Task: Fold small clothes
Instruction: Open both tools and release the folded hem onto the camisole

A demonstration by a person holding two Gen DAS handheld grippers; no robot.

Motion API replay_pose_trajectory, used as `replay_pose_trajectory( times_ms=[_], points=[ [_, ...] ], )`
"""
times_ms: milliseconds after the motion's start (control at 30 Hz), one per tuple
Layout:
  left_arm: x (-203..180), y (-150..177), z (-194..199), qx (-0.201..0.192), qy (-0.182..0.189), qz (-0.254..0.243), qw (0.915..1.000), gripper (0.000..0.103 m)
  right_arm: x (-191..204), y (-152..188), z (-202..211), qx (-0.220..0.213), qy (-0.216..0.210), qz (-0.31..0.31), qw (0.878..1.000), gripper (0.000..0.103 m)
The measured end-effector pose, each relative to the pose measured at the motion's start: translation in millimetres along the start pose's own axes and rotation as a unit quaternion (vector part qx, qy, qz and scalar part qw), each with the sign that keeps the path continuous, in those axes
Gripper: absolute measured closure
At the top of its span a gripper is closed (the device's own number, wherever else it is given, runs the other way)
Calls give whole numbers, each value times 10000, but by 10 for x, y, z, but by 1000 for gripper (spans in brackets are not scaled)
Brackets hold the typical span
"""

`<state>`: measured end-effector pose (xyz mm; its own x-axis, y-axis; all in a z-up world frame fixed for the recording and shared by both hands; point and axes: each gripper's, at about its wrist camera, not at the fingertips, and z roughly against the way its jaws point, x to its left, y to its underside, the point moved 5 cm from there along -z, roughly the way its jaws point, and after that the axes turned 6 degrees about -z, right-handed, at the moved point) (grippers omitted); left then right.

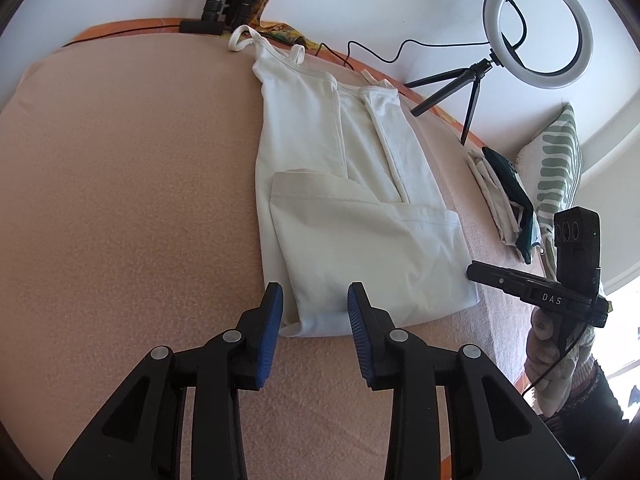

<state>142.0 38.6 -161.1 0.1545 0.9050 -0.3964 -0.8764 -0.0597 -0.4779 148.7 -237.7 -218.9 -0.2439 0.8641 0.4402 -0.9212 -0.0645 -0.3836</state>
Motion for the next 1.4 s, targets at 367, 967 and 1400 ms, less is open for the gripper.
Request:
replay_pose_trajectory(
  times_ms=[367, 967, 1400],
  points=[
    [-46, 46, -92, 53, 170, -118, 9998, 97, 39, -36, -53, -83, 168, 109, 9998, 85],
    [-85, 172, 301, -252, -848, -705, 9936, 84, 87, -154, 71, -709, 1123, 595, 9894, 99],
    [-626, 69, -277, -184, -931, -1761, 9798, 84, 517, -177, -155, -734, 345, 812, 9934, 99]
  ],
)
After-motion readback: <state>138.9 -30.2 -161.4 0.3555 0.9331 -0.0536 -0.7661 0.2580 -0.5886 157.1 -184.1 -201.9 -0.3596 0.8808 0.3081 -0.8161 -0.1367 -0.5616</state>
